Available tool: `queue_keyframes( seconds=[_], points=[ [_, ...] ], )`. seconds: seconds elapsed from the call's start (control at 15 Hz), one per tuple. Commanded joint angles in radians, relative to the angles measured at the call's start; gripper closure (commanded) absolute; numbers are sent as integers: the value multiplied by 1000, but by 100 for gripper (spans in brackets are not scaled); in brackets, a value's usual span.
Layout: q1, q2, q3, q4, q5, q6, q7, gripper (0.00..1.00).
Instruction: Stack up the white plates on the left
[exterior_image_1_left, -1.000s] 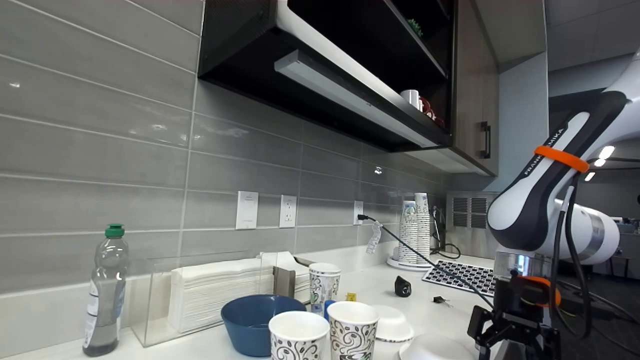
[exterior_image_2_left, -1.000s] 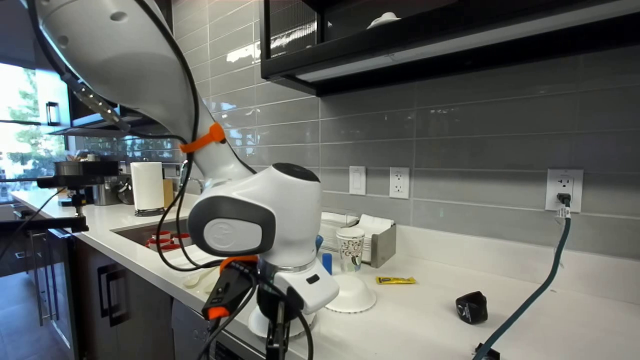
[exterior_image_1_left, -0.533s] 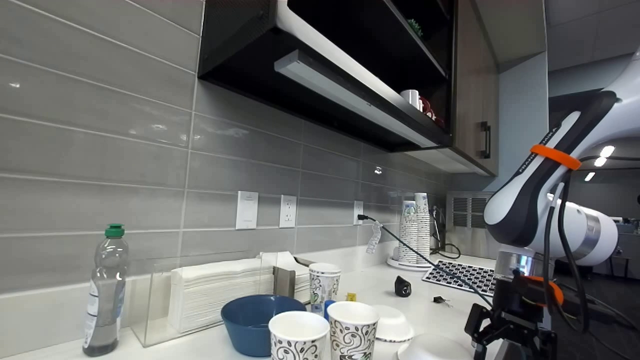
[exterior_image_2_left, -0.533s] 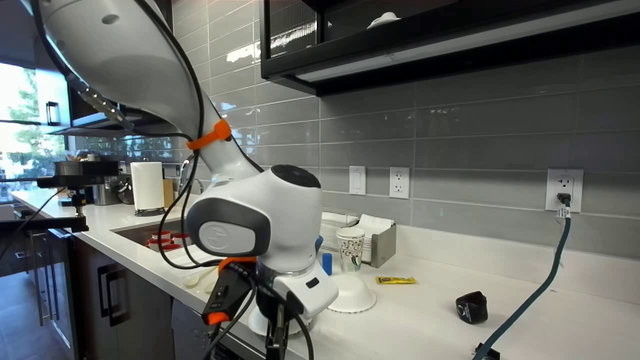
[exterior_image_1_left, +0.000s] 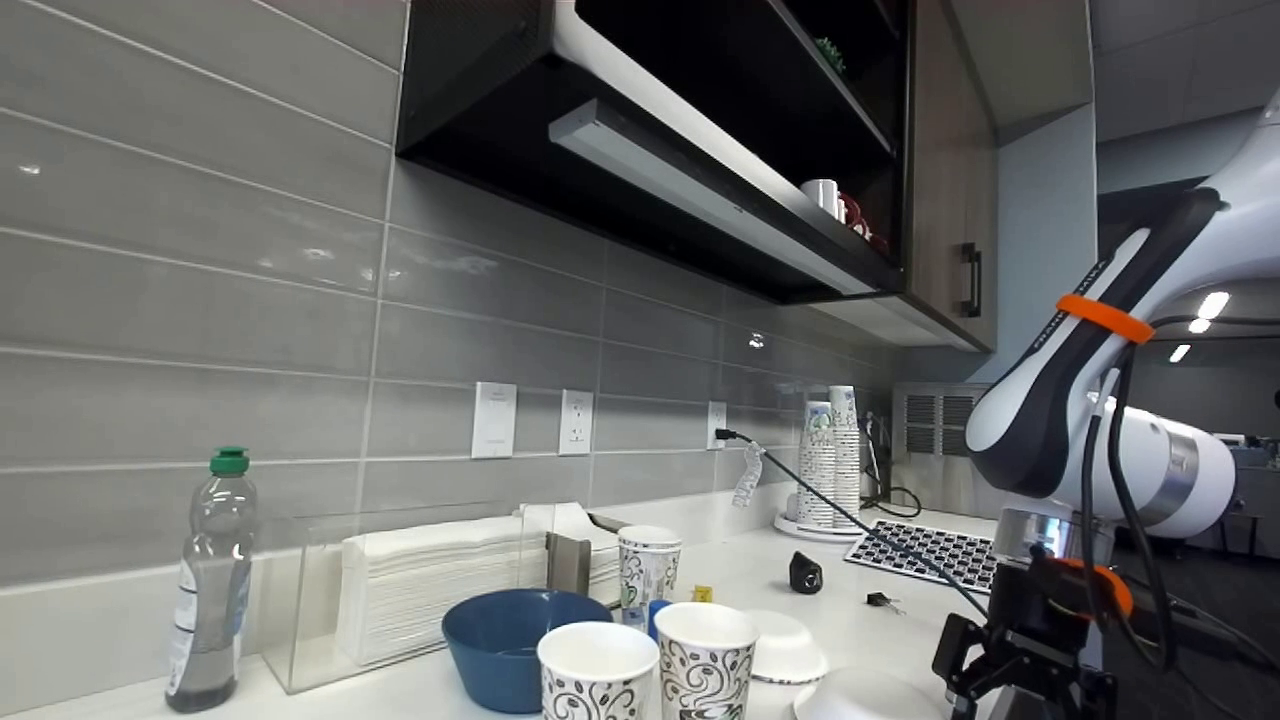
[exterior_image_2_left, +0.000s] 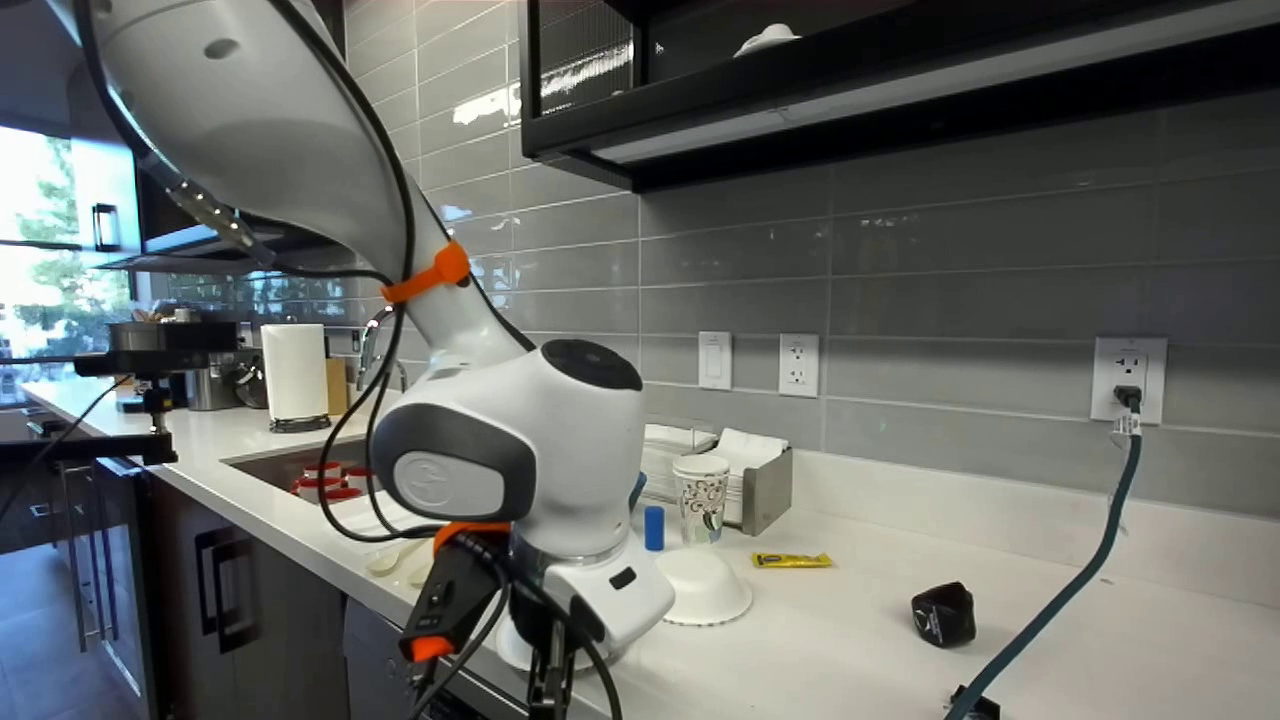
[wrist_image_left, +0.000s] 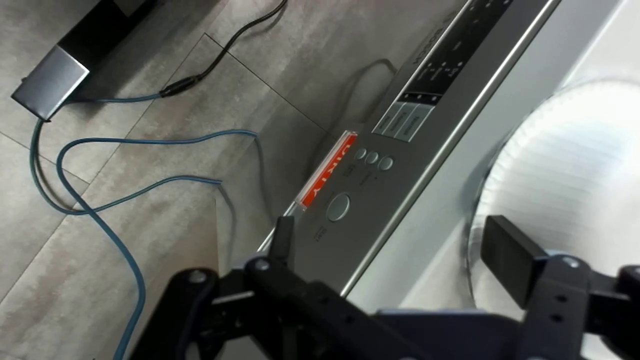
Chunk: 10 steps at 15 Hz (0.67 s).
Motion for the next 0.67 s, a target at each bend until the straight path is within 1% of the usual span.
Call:
queue_keyframes(
  seconds=[0.0, 0.07, 0.13, 0.2, 0.33, 0.6],
  points=[
    [-1, 8, -8, 0, 35, -7, -30, 3],
    [-2, 8, -8, 0, 35, -7, -31, 2],
    [-2, 8, -9, 0, 34, -9, -33, 5],
    [-3, 9, -10, 0, 33, -10, -33, 20],
    [-5, 9, -12, 0, 32, -10, -32, 37],
    [-7, -12, -16, -5, 35, -8, -32, 64]
  ],
)
